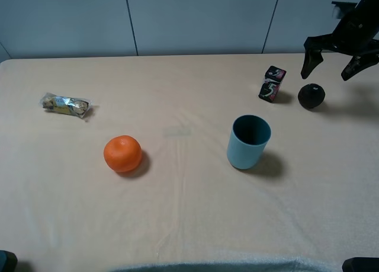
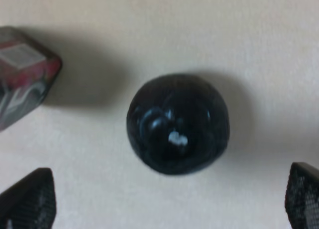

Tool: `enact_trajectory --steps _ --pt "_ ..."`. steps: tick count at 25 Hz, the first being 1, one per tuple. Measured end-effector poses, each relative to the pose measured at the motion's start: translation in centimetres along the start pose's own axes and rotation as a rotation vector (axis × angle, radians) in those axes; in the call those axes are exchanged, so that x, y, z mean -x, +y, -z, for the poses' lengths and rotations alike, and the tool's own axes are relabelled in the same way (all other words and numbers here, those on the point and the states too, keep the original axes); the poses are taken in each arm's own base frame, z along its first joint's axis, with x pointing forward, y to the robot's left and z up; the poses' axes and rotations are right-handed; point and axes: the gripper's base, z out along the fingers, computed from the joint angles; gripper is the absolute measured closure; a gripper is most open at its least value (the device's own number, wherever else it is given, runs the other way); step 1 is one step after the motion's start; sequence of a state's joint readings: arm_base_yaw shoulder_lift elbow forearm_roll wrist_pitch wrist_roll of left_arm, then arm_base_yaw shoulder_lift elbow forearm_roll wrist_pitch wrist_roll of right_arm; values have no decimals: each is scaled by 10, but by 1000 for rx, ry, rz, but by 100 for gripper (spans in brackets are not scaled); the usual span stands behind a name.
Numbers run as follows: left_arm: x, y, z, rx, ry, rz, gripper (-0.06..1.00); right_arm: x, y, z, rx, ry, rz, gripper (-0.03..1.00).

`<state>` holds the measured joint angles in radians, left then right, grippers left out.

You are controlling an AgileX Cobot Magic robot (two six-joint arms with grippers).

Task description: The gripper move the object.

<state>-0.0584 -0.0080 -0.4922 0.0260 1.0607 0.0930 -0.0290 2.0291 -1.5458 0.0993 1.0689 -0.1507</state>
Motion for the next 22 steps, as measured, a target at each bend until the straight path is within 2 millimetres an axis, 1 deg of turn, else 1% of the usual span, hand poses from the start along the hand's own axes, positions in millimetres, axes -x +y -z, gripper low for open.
enact_trajectory --steps 3,9,16,19,22 --pt "0 0 0 0 0 0 17 -4 2 22 -2 -24 -5 27" --pt "0 0 0 0 0 0 17 -21 7 67 -15 -30 -20 27" --pt "0 0 0 0 0 0 17 -42 14 131 -31 -192 -26 27" --pt "0 0 0 0 0 0 17 -61 19 160 -37 -264 -20 27" --pt "0 0 0 0 0 0 17 -86 23 180 -40 -313 -21 27"
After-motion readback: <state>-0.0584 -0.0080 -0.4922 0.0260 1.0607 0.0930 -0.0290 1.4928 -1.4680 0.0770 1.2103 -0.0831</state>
